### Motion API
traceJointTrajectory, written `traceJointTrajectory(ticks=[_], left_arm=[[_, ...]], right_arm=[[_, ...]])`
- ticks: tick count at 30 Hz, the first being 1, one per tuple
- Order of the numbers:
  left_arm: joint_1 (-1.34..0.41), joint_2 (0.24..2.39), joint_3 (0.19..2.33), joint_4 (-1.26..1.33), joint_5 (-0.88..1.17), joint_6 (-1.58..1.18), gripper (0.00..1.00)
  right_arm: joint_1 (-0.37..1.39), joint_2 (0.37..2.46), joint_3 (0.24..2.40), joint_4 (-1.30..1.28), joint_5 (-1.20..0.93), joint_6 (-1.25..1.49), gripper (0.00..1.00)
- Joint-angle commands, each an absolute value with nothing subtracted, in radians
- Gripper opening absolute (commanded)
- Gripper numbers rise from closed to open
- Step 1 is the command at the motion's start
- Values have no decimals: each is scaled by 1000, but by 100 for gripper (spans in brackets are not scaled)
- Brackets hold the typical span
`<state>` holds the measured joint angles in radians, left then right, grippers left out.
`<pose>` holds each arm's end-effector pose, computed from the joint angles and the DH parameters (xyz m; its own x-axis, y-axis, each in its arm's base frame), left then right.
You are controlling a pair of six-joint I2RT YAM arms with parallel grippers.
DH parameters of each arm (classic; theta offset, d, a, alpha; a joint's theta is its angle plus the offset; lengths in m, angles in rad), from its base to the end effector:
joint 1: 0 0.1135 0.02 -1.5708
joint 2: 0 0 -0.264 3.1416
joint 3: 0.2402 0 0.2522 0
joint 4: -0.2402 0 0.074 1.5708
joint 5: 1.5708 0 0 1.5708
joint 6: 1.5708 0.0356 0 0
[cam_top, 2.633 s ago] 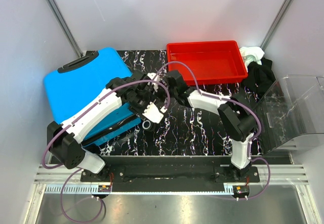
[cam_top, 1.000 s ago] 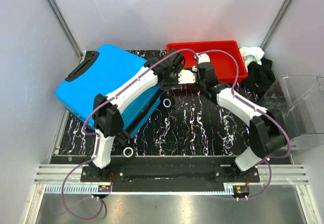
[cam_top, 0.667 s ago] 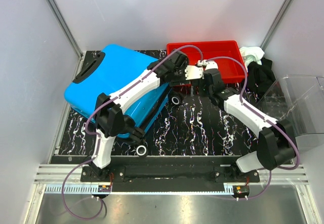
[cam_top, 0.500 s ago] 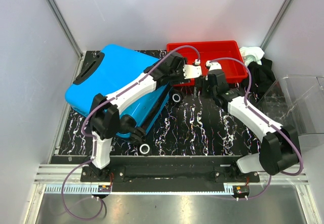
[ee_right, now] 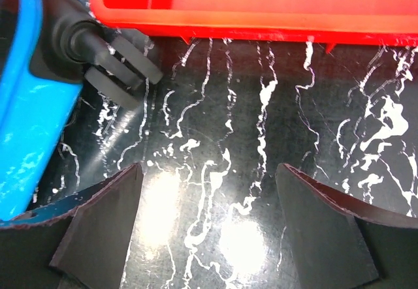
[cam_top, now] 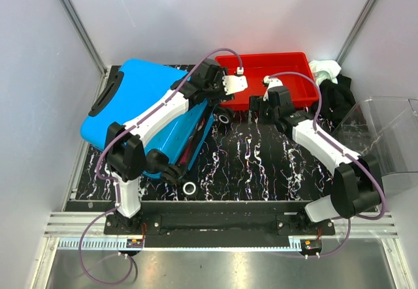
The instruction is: Open, take out, and arrange the luggage
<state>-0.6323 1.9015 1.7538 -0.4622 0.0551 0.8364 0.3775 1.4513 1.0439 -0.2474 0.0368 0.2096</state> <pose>0.3591 -0.2655 0.3237 0.1554 0.8049 -0.5727 0.7628 0.2706 0.5873 0.3018 0.1183 0.2669 -0.6247 -0.0240 -0.7805 -0.2159 0.9659 0.1431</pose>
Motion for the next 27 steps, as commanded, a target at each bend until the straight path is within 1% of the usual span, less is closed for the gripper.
traceJointTrajectory(ticks=[1, 3, 4, 5, 6, 7, 8, 9, 10, 13, 16, 17, 19, 20, 21, 23, 24, 25, 27], left_arm=[[-611, 1937, 1893, -462, 28, 578, 0], [-611, 1992, 1956, -463, 6, 560, 0], [-614, 2008, 1974, -463, 6, 552, 5], [-615, 2029, 2008, -466, 5, 543, 14], [-615, 2034, 2020, -469, 8, 514, 30], [-618, 2036, 2031, -475, 14, 499, 69], [-617, 2022, 2034, -479, 20, 488, 81], [-618, 2010, 2034, -479, 29, 471, 91], [-618, 1993, 2034, -477, 46, 459, 98], [-620, 1939, 2072, -515, 93, 423, 99], [-618, 1910, 2166, -601, 123, 405, 99], [-618, 1904, 2187, -627, 117, 387, 99], [-612, 1861, 2194, -684, 56, 368, 99], [-600, 1838, 2177, -704, 39, 351, 99], [-592, 1778, 2110, -733, 11, 345, 99], [-551, 1709, 2010, -738, 3, 321, 99], [-529, 1628, 1962, -738, 3, 307, 99], [-508, 1594, 1866, -741, 3, 296, 99], [-439, 1516, 1786, -745, 27, 282, 99]], right_arm=[[373, 1370, 1028, -176, 2, 204, 88], [373, 1327, 1016, -173, -47, 190, 88], [374, 1312, 999, -170, -63, 184, 88], [379, 1296, 990, -158, -83, 178, 88], [383, 1260, 979, -149, -116, 155, 88], [391, 1241, 953, -137, -127, 138, 88], [405, 1220, 940, -117, -133, 120, 88], [437, 1182, 930, -109, -138, 76, 88], [461, 1163, 913, -100, -138, 52, 88], [564, 1131, 917, -86, -141, -38, 87], [667, 1147, 959, -119, -172, -87, 87], [695, 1163, 969, -127, -187, -103, 90], [776, 1170, 991, -130, -189, -109, 100], [807, 1172, 991, -123, -155, -107, 100], [871, 1172, 991, -112, -134, -106, 100], [937, 1195, 997, -86, -62, -97, 100], [978, 1212, 1024, -100, -40, -95, 100], [1039, 1233, 1047, -116, -23, -97, 100], [1090, 1313, 1127, -173, 31, -83, 100]])
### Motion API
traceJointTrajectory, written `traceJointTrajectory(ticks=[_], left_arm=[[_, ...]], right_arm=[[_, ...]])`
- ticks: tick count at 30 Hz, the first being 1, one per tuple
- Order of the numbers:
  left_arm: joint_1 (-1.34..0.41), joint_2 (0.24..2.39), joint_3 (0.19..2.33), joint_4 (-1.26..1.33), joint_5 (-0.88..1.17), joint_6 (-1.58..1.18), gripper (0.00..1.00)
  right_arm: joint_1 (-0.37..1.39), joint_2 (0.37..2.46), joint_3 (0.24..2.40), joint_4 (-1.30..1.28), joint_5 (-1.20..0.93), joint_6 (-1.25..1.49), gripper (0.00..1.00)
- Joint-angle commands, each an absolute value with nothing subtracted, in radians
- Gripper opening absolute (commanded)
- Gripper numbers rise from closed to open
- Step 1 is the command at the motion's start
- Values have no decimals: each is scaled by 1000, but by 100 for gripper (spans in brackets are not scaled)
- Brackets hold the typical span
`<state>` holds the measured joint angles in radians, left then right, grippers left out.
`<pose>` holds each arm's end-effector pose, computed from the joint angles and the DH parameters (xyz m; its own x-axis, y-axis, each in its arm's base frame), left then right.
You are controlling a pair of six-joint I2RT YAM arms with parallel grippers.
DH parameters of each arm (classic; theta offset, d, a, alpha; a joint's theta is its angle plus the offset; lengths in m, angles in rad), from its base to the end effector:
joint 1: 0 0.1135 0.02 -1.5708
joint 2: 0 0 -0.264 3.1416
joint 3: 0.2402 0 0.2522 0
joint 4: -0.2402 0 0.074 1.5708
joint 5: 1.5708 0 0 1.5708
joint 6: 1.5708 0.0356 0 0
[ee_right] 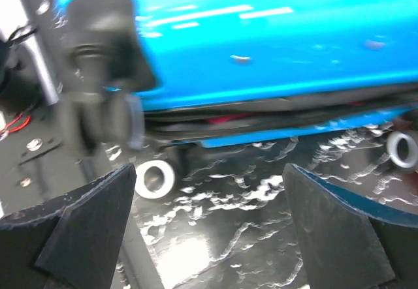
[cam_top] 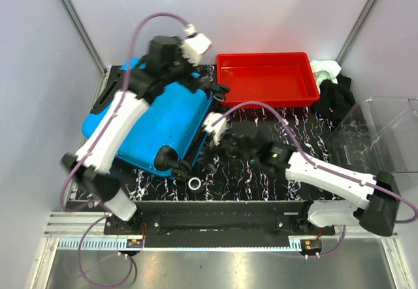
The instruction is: Open, take out, and arrange the luggage
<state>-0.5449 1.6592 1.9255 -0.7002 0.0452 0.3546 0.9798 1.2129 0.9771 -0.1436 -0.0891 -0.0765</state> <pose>0.3098 -0.1897 0.4528 -0.1452 0.4936 -0.8575 0.6433 0.7056 0.2972 0.1542 0.2354 0.3213 -0.1390 -0.3438 -0.9287 -0.8864 0.4614 -0.0381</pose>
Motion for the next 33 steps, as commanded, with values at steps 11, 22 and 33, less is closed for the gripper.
traceJointTrajectory(ticks=[11, 22, 33], left_arm=[[-149, 1077, 1260, -750, 29, 342, 99], [54, 910, 1120, -762, 3, 387, 99], [98, 805, 1114, -837, 38, 374, 99]], right_arm=[[1173, 1569, 1293, -216, -24, 114, 100], [1227, 1680, 1391, -273, 96, 71, 100], [1212, 1818, 1557, -440, 40, 44, 30]])
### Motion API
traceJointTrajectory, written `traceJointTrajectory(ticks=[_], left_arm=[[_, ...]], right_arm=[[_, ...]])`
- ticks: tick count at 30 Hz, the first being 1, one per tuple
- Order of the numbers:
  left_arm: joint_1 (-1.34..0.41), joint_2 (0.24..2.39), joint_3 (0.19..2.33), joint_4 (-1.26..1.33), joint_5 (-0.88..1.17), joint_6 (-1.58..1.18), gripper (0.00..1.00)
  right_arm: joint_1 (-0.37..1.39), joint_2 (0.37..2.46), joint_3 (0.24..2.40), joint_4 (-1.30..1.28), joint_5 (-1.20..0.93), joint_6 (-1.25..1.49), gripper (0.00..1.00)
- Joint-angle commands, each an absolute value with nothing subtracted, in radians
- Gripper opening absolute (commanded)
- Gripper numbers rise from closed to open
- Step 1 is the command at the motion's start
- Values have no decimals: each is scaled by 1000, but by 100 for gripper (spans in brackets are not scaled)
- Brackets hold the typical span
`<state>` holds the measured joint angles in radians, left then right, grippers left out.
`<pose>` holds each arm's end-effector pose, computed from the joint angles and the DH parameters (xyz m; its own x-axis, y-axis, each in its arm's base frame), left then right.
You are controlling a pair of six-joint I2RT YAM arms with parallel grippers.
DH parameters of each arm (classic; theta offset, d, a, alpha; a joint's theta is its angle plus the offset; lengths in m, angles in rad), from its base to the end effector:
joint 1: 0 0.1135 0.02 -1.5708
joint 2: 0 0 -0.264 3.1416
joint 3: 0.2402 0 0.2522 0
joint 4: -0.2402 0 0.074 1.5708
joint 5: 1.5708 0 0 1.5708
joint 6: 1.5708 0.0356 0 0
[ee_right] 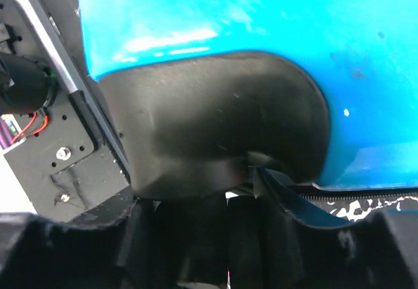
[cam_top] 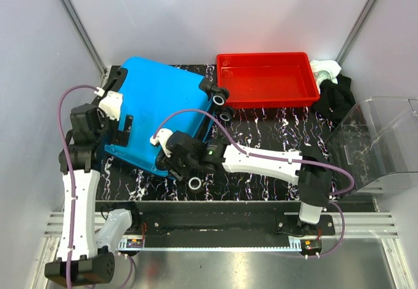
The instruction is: Open, take out, and arrange the luggage
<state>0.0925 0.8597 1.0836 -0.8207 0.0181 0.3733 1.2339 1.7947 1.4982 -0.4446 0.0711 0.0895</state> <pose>0.1632 0.0145 0.3648 -0.5493 0.3153 -0.7739 0.1320 0.9472 0.2922 0.1383 0.3873 0.2828 -0.3049 -0.6007 -0.7391 -0.9004 0.4346 0.0182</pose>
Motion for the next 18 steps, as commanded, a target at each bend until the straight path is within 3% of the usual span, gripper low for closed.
traceJointTrajectory(ticks=[1, 3, 7, 11, 18], left_arm=[[98, 790, 1123, -856, 55, 376, 99], [98, 778, 1146, -900, 119, 380, 99], [98, 741, 1187, -963, 239, 416, 99], [98, 718, 1265, -1072, 491, 462, 96], [97, 729, 1341, -1187, 699, 567, 82]], right_arm=[[1204, 1812, 1568, -439, 25, 43, 23], [1177, 1798, 1591, -439, -42, 49, 0], [1117, 1779, 1714, -436, -147, 69, 0], [1063, 1766, 1833, -414, -192, 92, 0], [970, 1750, 1888, -253, -218, 185, 0]])
